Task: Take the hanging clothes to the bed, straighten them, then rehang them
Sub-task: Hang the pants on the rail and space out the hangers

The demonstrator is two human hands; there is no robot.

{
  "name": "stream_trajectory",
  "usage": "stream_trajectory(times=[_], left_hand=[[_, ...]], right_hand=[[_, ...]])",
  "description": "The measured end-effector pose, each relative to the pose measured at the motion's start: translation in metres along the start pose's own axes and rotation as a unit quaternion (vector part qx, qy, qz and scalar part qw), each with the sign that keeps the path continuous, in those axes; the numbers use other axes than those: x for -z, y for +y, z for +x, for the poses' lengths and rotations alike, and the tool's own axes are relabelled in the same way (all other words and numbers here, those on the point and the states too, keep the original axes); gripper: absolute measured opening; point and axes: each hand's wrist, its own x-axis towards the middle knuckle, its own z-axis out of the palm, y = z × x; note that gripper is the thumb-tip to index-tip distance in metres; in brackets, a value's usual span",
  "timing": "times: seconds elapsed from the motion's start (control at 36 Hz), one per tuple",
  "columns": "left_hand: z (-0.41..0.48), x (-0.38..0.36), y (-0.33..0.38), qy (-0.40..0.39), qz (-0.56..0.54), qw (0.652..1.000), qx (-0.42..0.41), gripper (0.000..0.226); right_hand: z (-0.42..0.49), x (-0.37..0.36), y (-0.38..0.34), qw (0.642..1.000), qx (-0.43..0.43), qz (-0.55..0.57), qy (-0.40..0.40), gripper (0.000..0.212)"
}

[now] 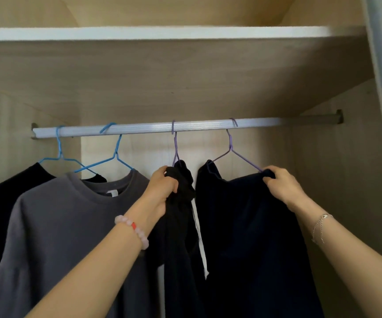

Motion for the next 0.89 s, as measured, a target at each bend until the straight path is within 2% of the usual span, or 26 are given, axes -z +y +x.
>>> stream_trajectory(times=[0.11,0.25,0.42,0.58,0.69,0.89], left_hand=[[-0.002,0.006,0.003,0.017,0.008,1.000,-0.006,0.063],[-0.005,0.002,0.005,0.028,0.026,0.999,-0.013,0.045],[-0.006,0.000,0.005,0.019,0.040,0.999,-0.031,0.043],[-0.008,0.000,0.004,0.003,0.038,0.999,-0.036,0.050],[-0.014,-0.002,0.001,-0.035,0.032,0.998,-0.038,0.037],[-0.024,0.005,-0.008,-0.072,0.012,0.996,-0.047,0.040]], right_hand=[[0.001,0.006,0.005,0.999,-0.023,-0.001,0.027,0.040],[0.002,0.016,0.011,0.998,-0.040,-0.007,0.040,0.040],[0.003,0.025,0.018,0.997,-0.042,-0.027,0.053,0.040],[0.014,0.033,0.033,0.997,-0.057,0.005,0.060,0.046],[0.018,0.036,0.043,0.994,-0.081,0.026,0.069,0.049],[0.028,0.042,0.054,0.986,-0.115,0.034,0.117,0.047]])
